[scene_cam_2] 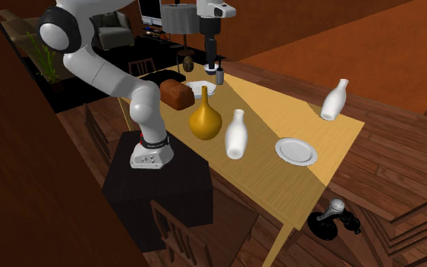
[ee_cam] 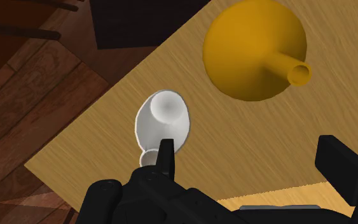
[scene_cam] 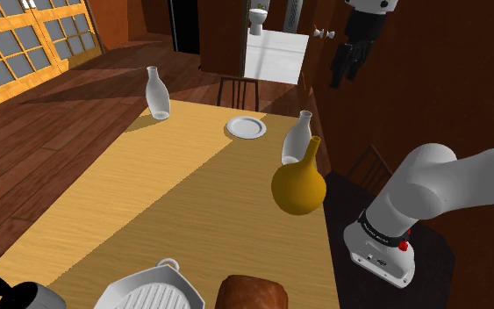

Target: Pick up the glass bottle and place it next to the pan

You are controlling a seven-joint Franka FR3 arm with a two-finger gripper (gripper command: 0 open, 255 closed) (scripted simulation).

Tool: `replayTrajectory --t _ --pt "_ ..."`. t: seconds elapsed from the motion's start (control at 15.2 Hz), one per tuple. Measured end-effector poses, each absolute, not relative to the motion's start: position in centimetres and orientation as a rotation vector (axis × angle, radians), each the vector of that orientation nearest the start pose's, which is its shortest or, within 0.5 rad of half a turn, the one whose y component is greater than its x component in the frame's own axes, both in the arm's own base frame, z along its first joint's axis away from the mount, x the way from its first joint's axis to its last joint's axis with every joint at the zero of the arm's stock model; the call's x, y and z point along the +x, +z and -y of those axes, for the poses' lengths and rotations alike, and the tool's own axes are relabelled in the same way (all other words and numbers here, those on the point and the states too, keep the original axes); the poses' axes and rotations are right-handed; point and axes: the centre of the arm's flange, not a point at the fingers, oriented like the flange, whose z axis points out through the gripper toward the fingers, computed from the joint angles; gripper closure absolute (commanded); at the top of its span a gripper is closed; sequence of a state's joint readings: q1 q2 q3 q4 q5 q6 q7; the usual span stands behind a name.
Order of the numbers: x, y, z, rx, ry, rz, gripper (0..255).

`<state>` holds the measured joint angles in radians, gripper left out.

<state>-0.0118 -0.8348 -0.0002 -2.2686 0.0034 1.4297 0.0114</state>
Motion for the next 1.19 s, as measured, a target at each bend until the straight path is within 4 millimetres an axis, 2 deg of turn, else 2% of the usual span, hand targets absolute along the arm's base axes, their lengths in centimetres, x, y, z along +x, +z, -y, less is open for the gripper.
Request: replayTrajectory --t 0.2,0.53,0.79,1.19 --pt "28.4 62.2 0.9 -3.140 0.007 -0.035 0" --pt "31.7 57.7 3.6 -3.149 0.009 -0.034 0" --pt "34.8 53.1 5.4 -3.157 0.010 -0.032 0" --pt "38.5 47.7 8.1 -3.168 0.007 -0.030 0"
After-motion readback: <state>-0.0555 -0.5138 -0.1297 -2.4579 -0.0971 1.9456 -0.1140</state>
